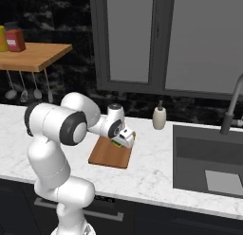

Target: Pick up the sponge from the counter and clean the cutting board by briefly scrubbing or pressing down on the cutting board. Once finished, release the sponge.

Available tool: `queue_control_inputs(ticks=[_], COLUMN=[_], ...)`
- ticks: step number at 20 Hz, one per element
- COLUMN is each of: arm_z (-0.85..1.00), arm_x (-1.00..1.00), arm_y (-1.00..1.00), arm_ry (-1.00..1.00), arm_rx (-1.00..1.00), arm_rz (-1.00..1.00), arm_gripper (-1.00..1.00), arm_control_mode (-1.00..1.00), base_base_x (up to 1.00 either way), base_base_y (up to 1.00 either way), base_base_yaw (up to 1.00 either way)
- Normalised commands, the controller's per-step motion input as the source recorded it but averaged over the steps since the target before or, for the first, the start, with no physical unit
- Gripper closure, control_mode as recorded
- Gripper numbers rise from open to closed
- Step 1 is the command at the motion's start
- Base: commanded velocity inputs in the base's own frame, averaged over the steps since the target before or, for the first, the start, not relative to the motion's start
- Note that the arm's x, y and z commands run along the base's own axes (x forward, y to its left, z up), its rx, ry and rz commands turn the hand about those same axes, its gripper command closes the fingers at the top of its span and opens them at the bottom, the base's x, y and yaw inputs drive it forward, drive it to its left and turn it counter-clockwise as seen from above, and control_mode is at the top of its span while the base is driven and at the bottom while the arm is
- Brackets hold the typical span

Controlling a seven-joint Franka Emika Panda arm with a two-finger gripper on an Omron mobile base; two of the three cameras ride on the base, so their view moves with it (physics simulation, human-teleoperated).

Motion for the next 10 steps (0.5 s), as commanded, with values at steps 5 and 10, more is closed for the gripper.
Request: queue_control_inputs(ticks=[5, 10], arm_z=[-0.56, -0.56], arm_x=[-0.08, -0.75], arm_y=[0.06, 0.10], arm_ry=[0.24, 0.28], arm_rx=[-0.02, 0.00], arm_rz=[0.00, 0.00], arm_gripper=[1.00, 1.00], arm_control_mode=[-1.00, -1.00], base_base_x=[0.00, 0.00], base_base_y=[0.00, 0.00], base_base_yaw=[0.00, 0.00])
